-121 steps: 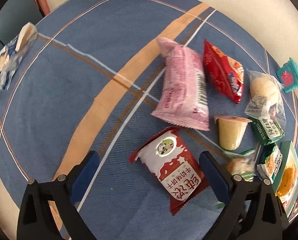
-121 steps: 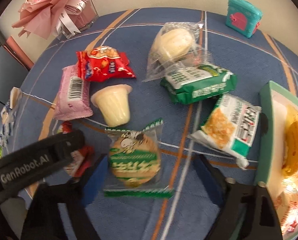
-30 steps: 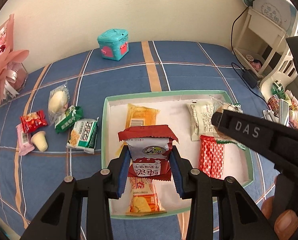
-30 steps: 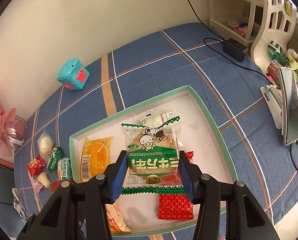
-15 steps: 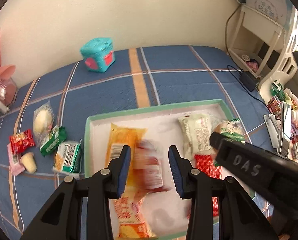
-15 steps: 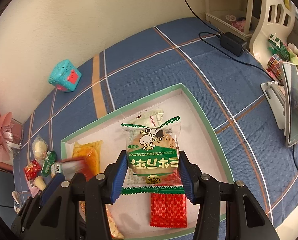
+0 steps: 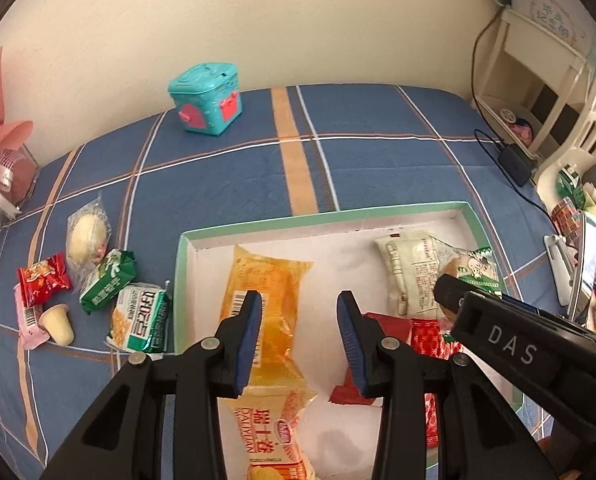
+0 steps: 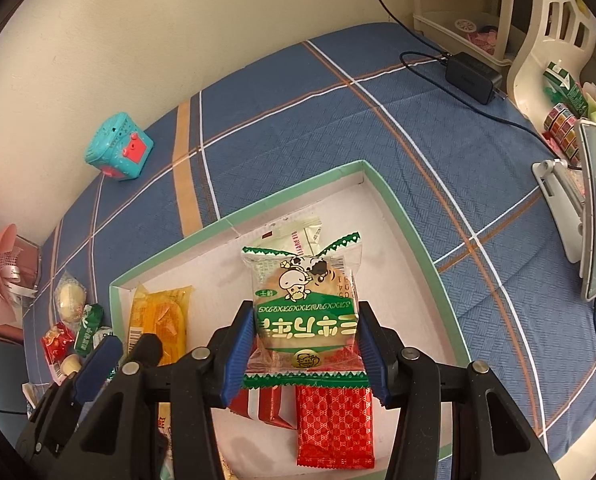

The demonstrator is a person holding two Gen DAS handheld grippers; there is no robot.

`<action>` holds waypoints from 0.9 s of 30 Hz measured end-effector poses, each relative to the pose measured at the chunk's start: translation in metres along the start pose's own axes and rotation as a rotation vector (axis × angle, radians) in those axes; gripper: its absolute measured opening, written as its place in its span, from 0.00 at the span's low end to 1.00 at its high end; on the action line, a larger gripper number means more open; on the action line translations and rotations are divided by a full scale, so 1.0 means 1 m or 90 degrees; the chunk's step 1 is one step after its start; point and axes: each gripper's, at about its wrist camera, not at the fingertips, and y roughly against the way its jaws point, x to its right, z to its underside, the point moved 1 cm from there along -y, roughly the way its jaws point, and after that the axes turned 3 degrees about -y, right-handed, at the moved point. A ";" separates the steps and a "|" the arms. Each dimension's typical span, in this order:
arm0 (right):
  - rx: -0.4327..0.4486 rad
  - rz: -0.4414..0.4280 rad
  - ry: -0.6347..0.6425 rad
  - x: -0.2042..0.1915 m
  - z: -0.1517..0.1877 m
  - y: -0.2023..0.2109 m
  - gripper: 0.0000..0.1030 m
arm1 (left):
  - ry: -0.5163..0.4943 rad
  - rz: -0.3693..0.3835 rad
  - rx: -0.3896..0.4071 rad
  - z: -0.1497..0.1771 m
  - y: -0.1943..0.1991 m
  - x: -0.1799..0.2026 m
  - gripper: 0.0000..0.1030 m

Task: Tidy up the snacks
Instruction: 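Lower both packets into the tray and open both grippers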

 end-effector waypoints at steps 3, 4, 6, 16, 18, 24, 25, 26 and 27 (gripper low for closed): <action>-0.003 -0.001 0.006 -0.001 -0.001 -0.002 0.51 | 0.005 -0.010 -0.001 0.000 0.002 -0.006 0.39; -0.004 0.000 0.008 -0.002 -0.001 -0.002 0.51 | 0.008 -0.012 -0.002 0.000 0.003 -0.008 0.39; -0.006 0.001 0.009 -0.002 0.000 -0.003 0.51 | 0.014 -0.014 -0.004 -0.001 0.004 -0.011 0.39; -0.018 -0.001 0.019 -0.007 0.003 -0.012 0.65 | 0.050 -0.026 -0.021 0.002 0.000 -0.029 0.43; -0.019 0.000 0.022 -0.008 0.004 -0.013 0.72 | 0.056 -0.028 -0.023 0.003 0.000 -0.031 0.47; -0.025 0.016 0.040 -0.012 0.008 -0.015 0.89 | 0.079 -0.041 -0.032 0.004 -0.001 -0.041 0.59; -0.025 0.018 0.043 -0.012 0.009 -0.016 0.90 | 0.083 -0.046 -0.033 0.004 -0.001 -0.043 0.63; -0.026 0.018 0.044 -0.012 0.010 -0.016 0.90 | 0.087 -0.053 -0.035 0.004 -0.001 -0.045 0.65; -0.027 0.019 0.044 -0.012 0.010 -0.016 0.92 | 0.090 -0.058 -0.035 0.005 -0.002 -0.047 0.65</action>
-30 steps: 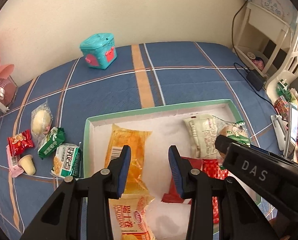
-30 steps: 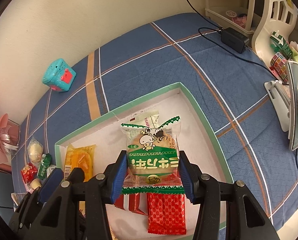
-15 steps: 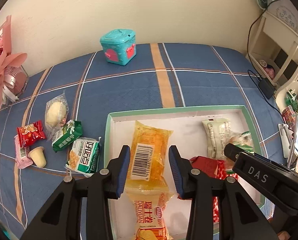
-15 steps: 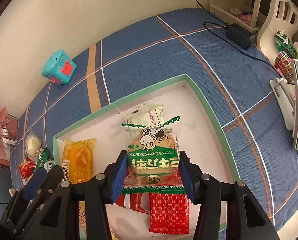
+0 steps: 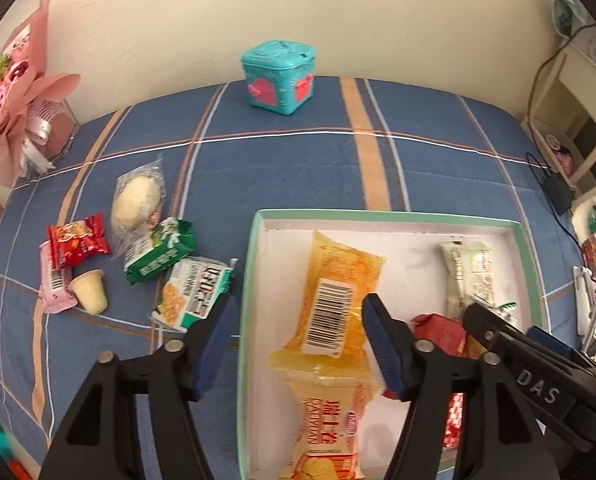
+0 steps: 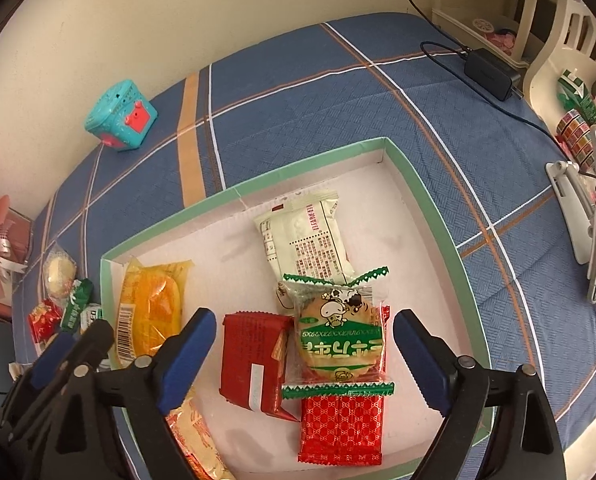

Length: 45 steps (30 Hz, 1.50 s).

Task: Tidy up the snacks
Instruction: 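Lower both packets into the tray and open both grippers, then move both grippers back toward the remaining snack pile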

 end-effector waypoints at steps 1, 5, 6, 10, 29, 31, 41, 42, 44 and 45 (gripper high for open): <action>0.000 0.003 0.001 0.000 0.001 0.000 0.94 | 0.003 -0.004 -0.001 0.000 0.000 -0.002 0.65; 0.002 0.006 0.012 -0.003 0.004 0.000 1.00 | 0.016 -0.006 -0.005 0.000 -0.002 -0.011 0.67; 0.003 0.006 0.016 -0.005 0.004 0.000 1.00 | 0.019 -0.008 -0.003 0.000 -0.001 -0.013 0.68; 0.009 0.004 0.023 -0.009 0.007 0.003 1.00 | 0.023 -0.019 0.009 0.001 0.003 -0.018 0.71; 0.061 -0.024 0.116 -0.049 0.035 0.030 1.00 | 0.102 0.024 0.039 0.022 0.027 -0.065 0.72; 0.069 -0.019 0.124 -0.052 0.039 0.033 1.00 | 0.109 0.027 0.039 0.025 0.029 -0.069 0.71; 0.137 -0.002 0.109 -0.048 0.050 0.056 1.00 | 0.134 -0.006 0.050 0.038 0.042 -0.089 0.71; 0.140 -0.006 0.113 -0.049 0.051 0.058 1.00 | 0.133 -0.009 0.053 0.039 0.044 -0.090 0.71; 0.141 -0.013 0.119 -0.052 0.055 0.060 1.00 | 0.132 -0.015 0.066 0.042 0.049 -0.091 0.71; 0.141 -0.017 0.121 -0.053 0.057 0.061 1.00 | 0.132 -0.020 0.071 0.043 0.052 -0.092 0.71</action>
